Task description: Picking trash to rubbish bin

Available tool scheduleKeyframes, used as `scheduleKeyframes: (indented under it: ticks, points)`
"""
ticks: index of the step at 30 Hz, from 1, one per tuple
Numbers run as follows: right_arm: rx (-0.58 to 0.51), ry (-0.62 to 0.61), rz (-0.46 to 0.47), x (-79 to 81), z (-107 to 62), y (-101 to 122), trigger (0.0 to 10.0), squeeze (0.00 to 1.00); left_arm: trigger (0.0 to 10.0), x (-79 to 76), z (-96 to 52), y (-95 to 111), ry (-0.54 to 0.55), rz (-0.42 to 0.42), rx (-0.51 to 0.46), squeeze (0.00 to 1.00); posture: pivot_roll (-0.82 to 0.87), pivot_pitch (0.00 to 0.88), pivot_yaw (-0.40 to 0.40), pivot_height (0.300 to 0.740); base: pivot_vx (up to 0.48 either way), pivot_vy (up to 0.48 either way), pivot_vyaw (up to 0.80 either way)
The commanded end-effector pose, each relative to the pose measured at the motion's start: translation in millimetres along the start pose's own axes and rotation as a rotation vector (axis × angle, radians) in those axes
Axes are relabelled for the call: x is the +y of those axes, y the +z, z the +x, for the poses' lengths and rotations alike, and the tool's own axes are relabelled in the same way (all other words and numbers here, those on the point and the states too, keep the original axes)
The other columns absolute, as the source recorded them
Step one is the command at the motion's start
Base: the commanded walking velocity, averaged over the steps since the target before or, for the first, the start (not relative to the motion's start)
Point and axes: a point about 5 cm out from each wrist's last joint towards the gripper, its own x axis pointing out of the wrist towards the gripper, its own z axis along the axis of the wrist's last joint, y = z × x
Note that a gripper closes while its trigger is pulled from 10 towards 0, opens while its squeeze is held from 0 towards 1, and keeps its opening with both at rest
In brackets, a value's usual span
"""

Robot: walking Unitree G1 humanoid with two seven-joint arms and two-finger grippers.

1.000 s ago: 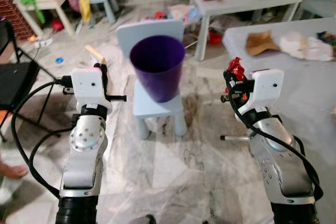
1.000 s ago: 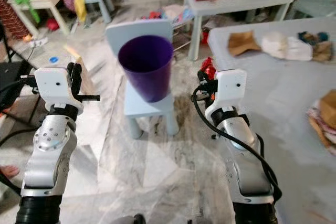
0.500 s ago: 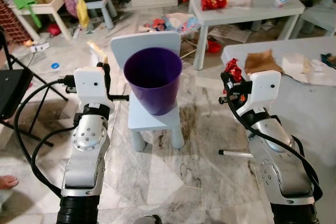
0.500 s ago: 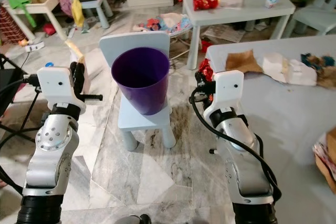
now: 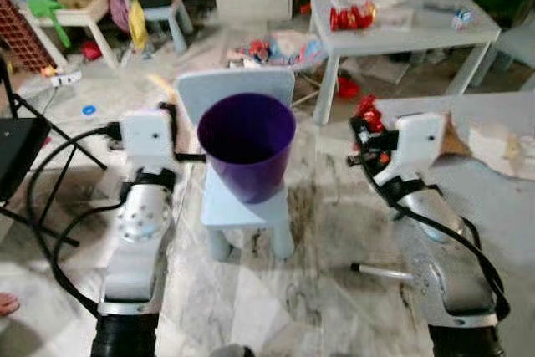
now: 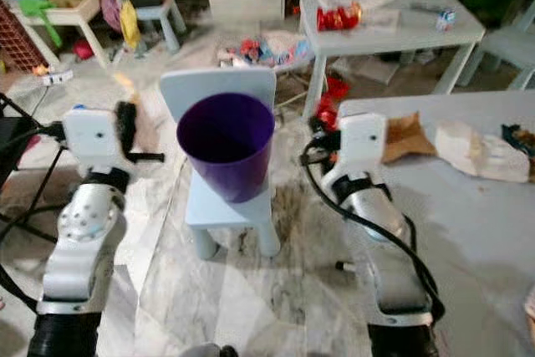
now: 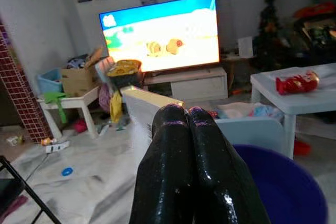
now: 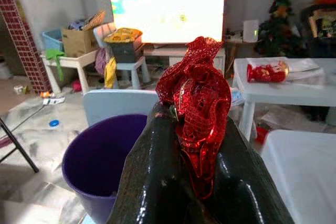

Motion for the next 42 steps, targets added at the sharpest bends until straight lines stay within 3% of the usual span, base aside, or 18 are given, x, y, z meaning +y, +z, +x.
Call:
scheduleKeyframes:
  ticks: [1,37,41,42]
  points:
    - [-0.013,-0.01,-0.008,-5.5,-2.2,4.3,0.0,0.0,0.0,-4.7,-0.9,1.8,-0.017,-0.004,-0.007,0.0,0.01,0.155,0.03,0.74,0.368,0.0,0.0]
    - [-0.01,-0.007,-0.009,-5.2,-1.9,4.8,0.0,0.0,0.0,-1.5,-2.2,-5.6,0.016,-0.016,0.028,0.0,0.01,0.163,0.025,0.74,0.362,0.0,0.0]
    - [-0.01,-0.006,-0.009,-5.2,-2.0,4.8,0.0,0.0,0.0,1.5,-4.3,-15.2,0.044,-0.043,0.08,0.0,0.01,0.162,0.025,0.74,0.0,0.0,0.0]
    - [-0.009,-0.006,-0.01,-5.4,-2.1,4.9,0.0,0.0,0.0,4.7,-8.7,-32.6,0.078,-0.086,0.177,0.0,0.01,0.162,0.025,0.74,0.0,0.0,0.0]
